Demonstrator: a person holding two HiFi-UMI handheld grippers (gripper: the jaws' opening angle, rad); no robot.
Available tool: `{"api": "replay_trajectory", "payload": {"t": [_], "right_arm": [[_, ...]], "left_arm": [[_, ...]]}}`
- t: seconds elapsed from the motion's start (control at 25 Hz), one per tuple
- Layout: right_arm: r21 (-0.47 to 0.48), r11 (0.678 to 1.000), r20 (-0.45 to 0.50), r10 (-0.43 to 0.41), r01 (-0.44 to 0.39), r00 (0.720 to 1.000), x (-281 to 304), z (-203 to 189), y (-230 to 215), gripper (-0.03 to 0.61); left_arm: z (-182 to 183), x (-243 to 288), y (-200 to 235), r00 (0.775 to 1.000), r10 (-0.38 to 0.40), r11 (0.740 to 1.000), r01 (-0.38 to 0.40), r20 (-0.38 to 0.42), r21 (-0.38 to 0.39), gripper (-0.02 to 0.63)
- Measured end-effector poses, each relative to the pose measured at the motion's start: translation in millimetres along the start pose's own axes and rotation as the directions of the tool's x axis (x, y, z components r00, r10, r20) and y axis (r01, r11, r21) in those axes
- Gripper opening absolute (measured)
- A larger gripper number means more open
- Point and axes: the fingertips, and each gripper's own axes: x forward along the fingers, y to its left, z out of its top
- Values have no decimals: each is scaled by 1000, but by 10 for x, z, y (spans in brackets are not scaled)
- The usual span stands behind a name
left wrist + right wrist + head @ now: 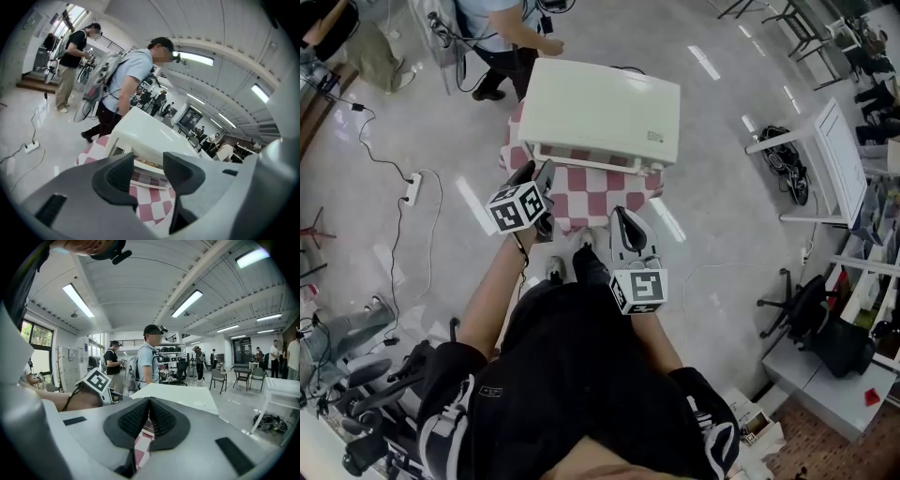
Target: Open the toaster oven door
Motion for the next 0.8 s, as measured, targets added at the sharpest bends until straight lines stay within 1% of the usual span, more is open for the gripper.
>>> {"api": "replay_trajectory", "payload": {"t": [0.08, 0.16, 0.24, 0.36, 0.48, 0.52, 0.68, 0.8], "right_arm": [[-1, 1000, -4, 1, -1, 1000, 35, 0, -48, 26], [-7, 1000, -4, 1, -1, 1000, 67, 8, -88, 26], [-14, 1000, -4, -3, 3, 1000, 93, 23, -139, 26], [-18, 1000, -4, -8, 7, 1000, 128, 41, -209, 26], [-19, 1000, -6, -9, 9, 1000, 159, 38, -252, 26], [-19, 1000, -7, -9, 9, 1000, 167, 34, -263, 26], [-16, 1000, -9, -8, 8, 1000, 183, 34, -291, 26], [-15, 1000, -8, -8, 8, 1000, 190, 39, -298, 26]], "left_arm": [[15, 145, 80, 1000, 16, 997, -17, -17, -72, 193], [34, 252, 187, 999, 47, 991, -50, -28, -127, 196], [14, 335, 294, 996, 77, 981, -83, -44, -177, 202], [-24, 432, 406, 993, 96, 963, -109, -65, -246, 204], [-67, 534, 484, 993, 91, 951, -111, -82, -288, 204], [-80, 565, 498, 993, 82, 949, -103, -84, -299, 216], [-88, 597, 496, 995, 55, 948, -79, -87, -308, 219], [-103, 588, 482, 996, 44, 939, -68, -78, -338, 218]]}}
